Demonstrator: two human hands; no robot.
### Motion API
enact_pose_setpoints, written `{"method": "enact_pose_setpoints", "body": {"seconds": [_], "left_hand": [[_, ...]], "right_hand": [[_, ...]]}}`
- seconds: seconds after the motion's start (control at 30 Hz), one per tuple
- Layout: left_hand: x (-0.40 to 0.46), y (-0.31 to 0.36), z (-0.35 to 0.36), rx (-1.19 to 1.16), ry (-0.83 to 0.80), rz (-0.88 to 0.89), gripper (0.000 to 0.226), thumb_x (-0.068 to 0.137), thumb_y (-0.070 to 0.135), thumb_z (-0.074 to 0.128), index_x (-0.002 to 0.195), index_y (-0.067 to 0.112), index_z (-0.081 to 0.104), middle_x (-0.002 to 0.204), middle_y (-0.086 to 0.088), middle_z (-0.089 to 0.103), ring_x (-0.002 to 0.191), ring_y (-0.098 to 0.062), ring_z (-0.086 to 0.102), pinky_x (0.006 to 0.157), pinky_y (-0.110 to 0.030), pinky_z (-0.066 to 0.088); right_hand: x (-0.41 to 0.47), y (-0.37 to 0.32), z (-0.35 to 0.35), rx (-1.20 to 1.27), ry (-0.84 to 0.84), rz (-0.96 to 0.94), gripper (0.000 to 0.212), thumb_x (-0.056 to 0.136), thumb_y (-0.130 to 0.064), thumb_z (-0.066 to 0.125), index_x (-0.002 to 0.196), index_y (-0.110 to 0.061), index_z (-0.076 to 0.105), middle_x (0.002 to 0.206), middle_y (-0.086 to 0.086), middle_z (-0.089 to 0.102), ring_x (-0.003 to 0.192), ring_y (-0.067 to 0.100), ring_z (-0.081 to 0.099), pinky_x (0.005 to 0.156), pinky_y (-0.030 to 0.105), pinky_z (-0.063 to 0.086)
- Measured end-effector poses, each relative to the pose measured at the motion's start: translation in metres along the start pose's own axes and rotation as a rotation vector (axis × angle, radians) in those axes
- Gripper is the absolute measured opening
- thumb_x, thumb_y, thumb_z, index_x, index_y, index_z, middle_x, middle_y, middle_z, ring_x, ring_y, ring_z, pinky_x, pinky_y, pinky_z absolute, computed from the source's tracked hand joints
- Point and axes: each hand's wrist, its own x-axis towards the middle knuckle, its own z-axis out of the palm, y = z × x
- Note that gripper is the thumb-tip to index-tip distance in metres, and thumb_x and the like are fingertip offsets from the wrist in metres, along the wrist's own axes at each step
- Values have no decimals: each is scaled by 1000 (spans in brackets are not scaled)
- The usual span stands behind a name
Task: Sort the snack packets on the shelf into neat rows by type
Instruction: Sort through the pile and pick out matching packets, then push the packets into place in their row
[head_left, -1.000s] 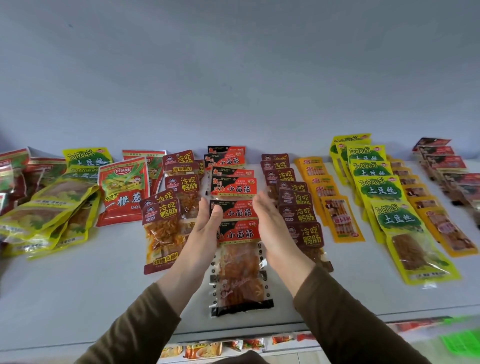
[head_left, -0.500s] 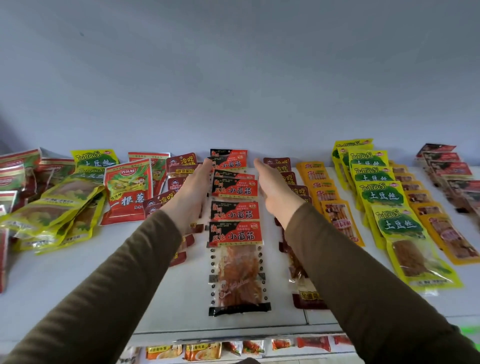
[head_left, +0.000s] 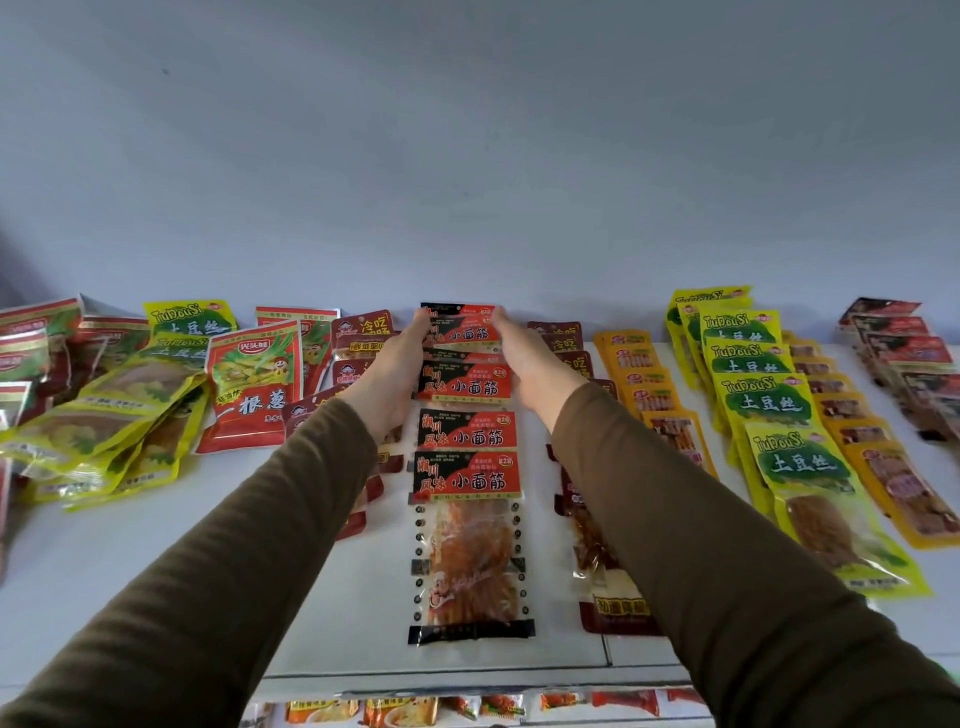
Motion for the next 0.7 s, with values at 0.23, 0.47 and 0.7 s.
{"method": "enact_pose_setpoints", "body": {"seconds": [0.23,0.47,0.7], "left_hand": [[1,3,-5,-7,-15,17,56,107,56,29,115,13,64,108,-9,77,92,-19,77,84,-37,55],[-16,13,-41,83,0,163,59,108,52,28,152,15,42,151,-4,51,136,-19,51,118,-39,35],[-19,14,-115,97,89,200,54,107,53,35,139,16,58,137,-1,62,128,-19,57,118,-43,38]], "right_hand": [[-2,0,0,-65,-1,-59,62,103,-64,27,136,-18,53,126,11,66,117,29,66,103,47,51],[-15,-8,5,-268,110,-420,61,107,-54,31,160,-24,24,166,-2,25,151,19,27,120,41,29],[-35,-4,66,-217,-12,-435,56,108,-46,39,157,-21,32,163,-4,32,148,15,31,104,27,27]]}}
